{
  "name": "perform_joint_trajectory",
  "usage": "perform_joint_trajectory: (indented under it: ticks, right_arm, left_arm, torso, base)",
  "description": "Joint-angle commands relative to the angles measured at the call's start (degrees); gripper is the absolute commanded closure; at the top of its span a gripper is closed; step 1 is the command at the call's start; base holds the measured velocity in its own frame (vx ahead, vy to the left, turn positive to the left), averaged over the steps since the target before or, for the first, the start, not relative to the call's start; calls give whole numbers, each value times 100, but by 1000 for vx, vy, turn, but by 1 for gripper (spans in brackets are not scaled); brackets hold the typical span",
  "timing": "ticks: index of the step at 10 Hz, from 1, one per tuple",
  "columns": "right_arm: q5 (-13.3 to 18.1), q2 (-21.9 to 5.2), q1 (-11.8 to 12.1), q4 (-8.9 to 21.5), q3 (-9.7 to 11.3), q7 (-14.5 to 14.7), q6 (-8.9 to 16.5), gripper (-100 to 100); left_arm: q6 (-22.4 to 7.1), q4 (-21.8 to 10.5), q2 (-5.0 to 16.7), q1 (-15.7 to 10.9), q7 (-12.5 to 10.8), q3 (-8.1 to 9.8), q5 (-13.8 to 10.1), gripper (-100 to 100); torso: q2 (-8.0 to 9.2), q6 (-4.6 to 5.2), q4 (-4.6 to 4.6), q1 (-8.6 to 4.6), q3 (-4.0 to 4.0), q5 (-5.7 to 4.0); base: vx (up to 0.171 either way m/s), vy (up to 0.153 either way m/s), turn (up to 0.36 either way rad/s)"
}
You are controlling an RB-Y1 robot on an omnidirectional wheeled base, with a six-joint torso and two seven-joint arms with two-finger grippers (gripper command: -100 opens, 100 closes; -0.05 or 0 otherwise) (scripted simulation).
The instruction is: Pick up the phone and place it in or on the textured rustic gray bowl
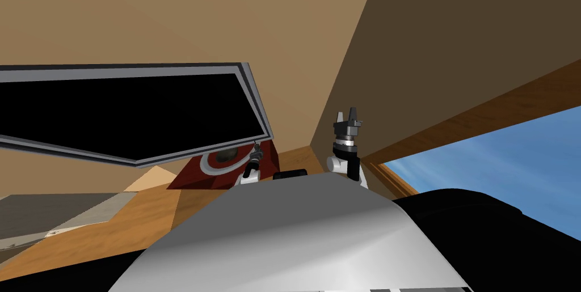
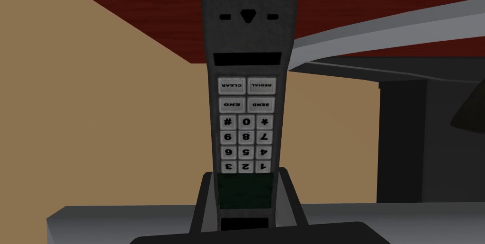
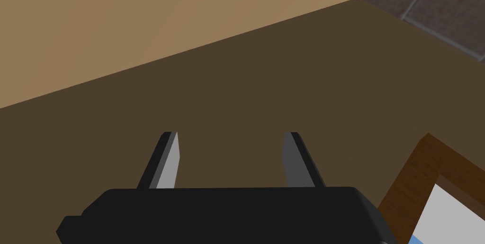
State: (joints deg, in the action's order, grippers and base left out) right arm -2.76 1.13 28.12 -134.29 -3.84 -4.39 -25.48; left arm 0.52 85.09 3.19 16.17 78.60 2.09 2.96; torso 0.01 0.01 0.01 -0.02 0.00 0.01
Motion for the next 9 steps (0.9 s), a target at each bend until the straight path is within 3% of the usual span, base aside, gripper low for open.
perform_joint_trajectory:
  ticks: [1,3,4,5,6,7,9]
  right_arm:
    - [0,0,0,0,0,0,0,0]
    - [0,0,0,0,0,0,0,0]
    - [0,0,0,0,0,0,0,0]
    - [0,0,0,0,0,0,0,0]
    - [0,0,1,0,0,0,0,0]
    - [0,0,0,0,0,0,0,0]
    - [0,0,0,0,0,0,0,0]
  left_arm:
    - [0,0,0,0,0,0,0,100]
    - [0,0,-1,-1,1,-3,0,100]
    - [0,-1,-2,-1,1,-3,0,0]
    - [81,-58,171,11,-286,22,261,100]
    - [81,-58,171,11,-402,22,261,100]
    - [159,-120,351,21,-566,50,520,100]
    - [159,-120,351,21,-851,50,536,100]
  torso:
    - [0,0,0,0,0,0]
    - [1,-3,0,5,1,0]
    - [1,-3,0,5,1,0]
    - [2,-3,1,4,1,-1]
    - [-4,-10,-2,6,-3,-3]
    - [-4,-10,-2,9,-3,-1]
    - [-6,-12,-2,8,-4,-2]
  base:
    - [0,0,0]
    - [0,0,0]
    - [0,0,0]
    - [15,-19,58]
    - [9,-14,40]
    - [14,-22,64]
    - [5,-9,25]
